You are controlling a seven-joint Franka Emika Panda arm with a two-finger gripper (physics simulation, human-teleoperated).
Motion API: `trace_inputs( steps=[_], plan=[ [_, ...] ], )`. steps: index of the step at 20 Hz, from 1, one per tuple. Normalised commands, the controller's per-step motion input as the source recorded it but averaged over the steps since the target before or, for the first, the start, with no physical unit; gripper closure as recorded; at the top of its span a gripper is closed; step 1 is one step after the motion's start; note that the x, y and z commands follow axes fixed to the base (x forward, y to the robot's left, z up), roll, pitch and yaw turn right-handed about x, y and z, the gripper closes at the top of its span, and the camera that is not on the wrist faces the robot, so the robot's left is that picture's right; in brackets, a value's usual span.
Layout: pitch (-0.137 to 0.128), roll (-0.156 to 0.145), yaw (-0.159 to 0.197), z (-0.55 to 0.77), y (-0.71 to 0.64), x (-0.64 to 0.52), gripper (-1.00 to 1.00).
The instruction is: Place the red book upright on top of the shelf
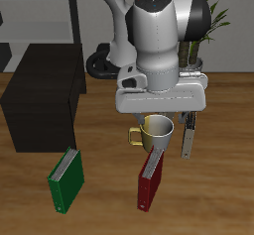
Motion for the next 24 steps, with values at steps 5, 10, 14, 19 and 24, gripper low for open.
trace_inputs(
  steps=[5, 10, 14, 19, 24],
  plan=[
    [-0.022, -0.003, -0.037, -0.15, -0.10, 0.03, -1.00],
    [-0.010, 0.009, -0.020, -0.31, -0.01, 0.07, -1.00],
    [-0.003, 0.001, -0.010, -0.33, -0.01, 0.04, -1.00],
    [0.009, -0.026, -0.027, -0.24, -0.06, 0.05, -1.00],
    [0.019, -0.011, -0.005, -0.25, -0.01, 0.08, -1.00]
  ],
)
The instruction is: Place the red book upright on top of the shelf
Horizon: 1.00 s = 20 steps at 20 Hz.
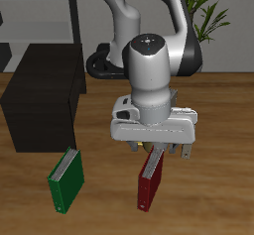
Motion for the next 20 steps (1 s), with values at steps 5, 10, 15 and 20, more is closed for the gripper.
trace_inputs(
  steps=[5, 10, 15, 20],
  plan=[
    [0.035, -0.001, -0.011, -0.25, 0.02, 0.07, -1.00],
    [0.030, -0.010, -0.007, -0.20, -0.11, 0.10, -1.00],
    [0.047, -0.009, -0.012, -0.19, -0.06, 0.06, -1.00],
    [-0.003, 0.015, 0.005, -0.03, -0.01, 0.03, 1.00]
  ],
)
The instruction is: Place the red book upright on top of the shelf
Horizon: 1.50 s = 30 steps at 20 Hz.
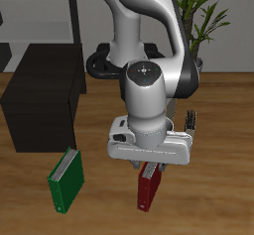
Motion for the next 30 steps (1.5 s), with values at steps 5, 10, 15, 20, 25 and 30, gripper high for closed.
trace_inputs(
  steps=[5, 10, 15, 20, 25, 30],
  plan=[
    [-0.021, 0.009, -0.007, 0.16, -0.06, -0.02, 1.00],
    [-0.036, 0.021, -0.004, 0.33, -0.05, -0.15, 1.00],
    [-0.061, 0.015, 0.009, 0.56, -0.12, -0.27, 1.00],
    [-0.053, -0.001, 0.025, 0.46, -0.11, -0.26, 1.00],
    [-0.046, 0.006, -0.007, 0.57, -0.24, -0.48, 1.00],
    [-0.061, 0.005, 0.005, 0.58, -0.29, -0.54, 1.00]
  ],
)
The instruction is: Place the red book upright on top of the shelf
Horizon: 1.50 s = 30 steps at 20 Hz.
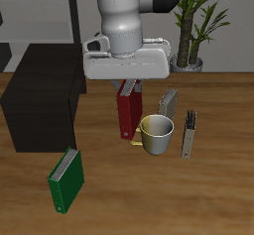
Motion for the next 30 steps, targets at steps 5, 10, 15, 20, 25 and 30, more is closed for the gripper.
trace_inputs(
  steps=[5, 10, 15, 20, 25, 30],
  plan=[
    [-0.019, 0.022, -0.013, 0.50, -0.27, -0.63, 1.00],
    [-0.033, 0.027, 0.039, 0.33, -0.22, -0.64, 1.00],
    [0.006, 0.007, -0.006, 0.23, -0.31, -0.54, 1.00],
    [-0.023, -0.015, 0.013, 0.12, -0.38, -0.47, 1.00],
    [-0.003, -0.004, 0.002, 0.07, -0.38, -0.31, 1.00],
    [0.030, 0.033, -0.025, 0.18, -0.45, -0.18, 1.00]
  ],
)
